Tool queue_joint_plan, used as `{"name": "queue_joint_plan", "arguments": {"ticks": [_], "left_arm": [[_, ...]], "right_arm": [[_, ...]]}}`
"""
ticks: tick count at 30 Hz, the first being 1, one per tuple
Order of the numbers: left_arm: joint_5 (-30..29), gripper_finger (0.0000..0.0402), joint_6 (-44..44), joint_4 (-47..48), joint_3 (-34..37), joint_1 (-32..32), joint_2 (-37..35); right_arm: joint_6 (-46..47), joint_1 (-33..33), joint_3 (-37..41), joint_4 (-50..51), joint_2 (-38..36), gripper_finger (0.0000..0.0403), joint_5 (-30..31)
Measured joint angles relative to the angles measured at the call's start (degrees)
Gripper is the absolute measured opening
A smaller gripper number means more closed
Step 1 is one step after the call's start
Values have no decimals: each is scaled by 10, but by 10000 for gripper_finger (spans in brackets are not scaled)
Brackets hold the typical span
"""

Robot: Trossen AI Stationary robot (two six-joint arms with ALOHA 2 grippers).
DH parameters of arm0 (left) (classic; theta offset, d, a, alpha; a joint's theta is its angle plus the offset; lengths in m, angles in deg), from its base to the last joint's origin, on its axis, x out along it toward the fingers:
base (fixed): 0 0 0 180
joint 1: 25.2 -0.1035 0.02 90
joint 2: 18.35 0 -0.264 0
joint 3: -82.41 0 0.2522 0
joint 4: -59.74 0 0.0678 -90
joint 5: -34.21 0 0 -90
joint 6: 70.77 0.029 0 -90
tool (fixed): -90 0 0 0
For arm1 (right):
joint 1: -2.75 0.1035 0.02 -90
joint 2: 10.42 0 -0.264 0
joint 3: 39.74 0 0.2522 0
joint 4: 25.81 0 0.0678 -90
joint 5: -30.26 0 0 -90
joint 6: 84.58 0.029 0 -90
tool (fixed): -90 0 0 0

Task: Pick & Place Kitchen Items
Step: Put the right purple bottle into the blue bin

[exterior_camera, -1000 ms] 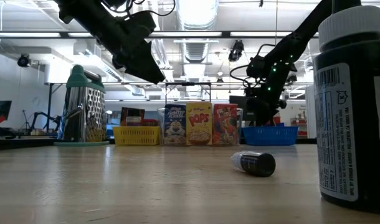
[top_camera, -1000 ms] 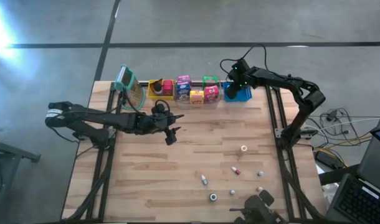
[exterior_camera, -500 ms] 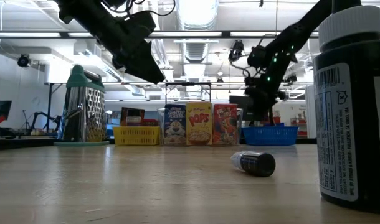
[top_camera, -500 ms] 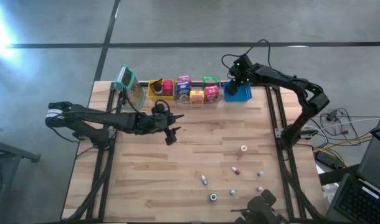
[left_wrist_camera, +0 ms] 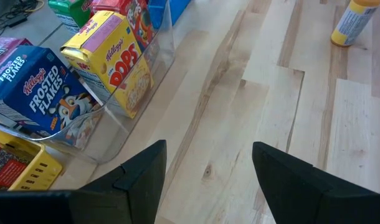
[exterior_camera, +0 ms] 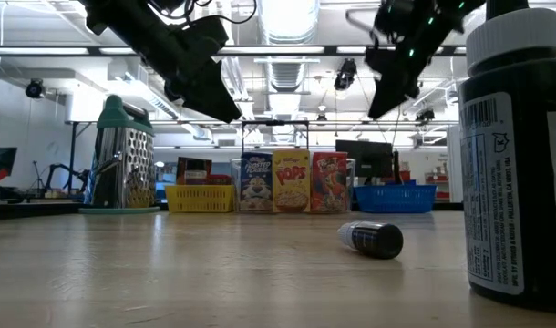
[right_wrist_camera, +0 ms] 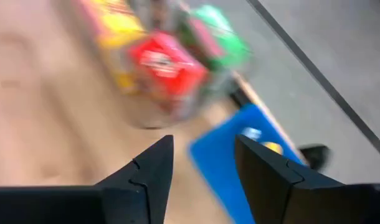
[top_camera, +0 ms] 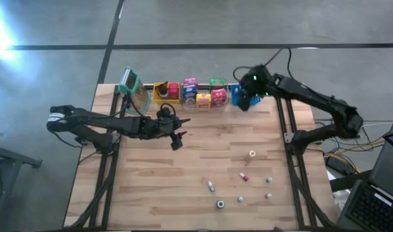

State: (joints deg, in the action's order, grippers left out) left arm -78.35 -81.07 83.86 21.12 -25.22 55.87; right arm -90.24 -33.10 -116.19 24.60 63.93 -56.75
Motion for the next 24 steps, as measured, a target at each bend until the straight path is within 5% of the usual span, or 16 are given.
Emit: {"name": "queue_joint_plan", "arguments": {"ticks": [9, 16, 24], "left_arm": [[0, 243, 0, 0, 0, 0, 0], [0, 243, 0, 0, 0, 0, 0], [0, 243, 0, 0, 0, 0, 0]], "right_arm": [[94, 213, 44, 0, -90, 130, 0], [168, 380, 55, -1, -74, 113, 41], [354, 535, 39, 160, -48, 99, 118]]}}
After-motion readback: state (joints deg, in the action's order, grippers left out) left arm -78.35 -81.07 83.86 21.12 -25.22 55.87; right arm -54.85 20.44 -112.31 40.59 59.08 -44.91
